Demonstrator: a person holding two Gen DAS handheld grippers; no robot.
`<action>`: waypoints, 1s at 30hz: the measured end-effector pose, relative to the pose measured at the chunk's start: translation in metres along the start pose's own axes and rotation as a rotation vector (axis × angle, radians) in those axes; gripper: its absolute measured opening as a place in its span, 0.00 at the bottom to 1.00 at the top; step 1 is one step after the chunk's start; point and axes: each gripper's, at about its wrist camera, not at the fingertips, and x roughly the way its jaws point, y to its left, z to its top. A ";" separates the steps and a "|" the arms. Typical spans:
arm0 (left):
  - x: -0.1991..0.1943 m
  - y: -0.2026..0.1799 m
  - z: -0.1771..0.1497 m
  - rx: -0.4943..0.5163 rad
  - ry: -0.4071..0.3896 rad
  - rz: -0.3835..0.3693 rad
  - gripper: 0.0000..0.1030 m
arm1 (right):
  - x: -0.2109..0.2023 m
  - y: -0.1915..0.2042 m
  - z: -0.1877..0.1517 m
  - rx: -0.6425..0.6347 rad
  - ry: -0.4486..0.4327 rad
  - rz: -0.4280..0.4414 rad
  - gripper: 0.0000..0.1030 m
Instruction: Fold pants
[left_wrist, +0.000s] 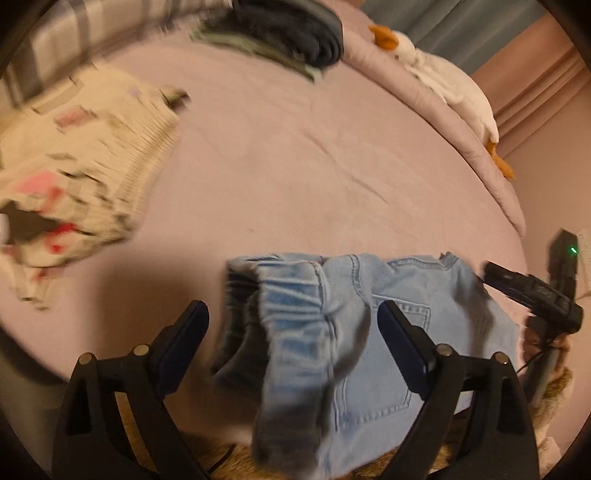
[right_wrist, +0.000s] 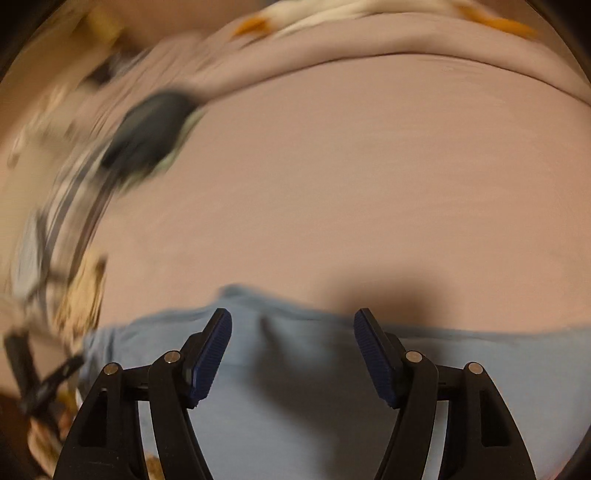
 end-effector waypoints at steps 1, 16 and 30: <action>0.006 0.000 -0.002 -0.011 0.019 0.003 0.83 | 0.014 0.011 0.007 -0.019 0.027 0.007 0.67; -0.042 -0.012 0.000 0.048 -0.188 0.009 0.44 | 0.017 0.048 0.035 -0.046 -0.058 0.002 0.09; 0.023 0.003 0.013 0.040 -0.090 0.150 0.67 | 0.095 0.060 0.017 -0.096 -0.009 -0.176 0.09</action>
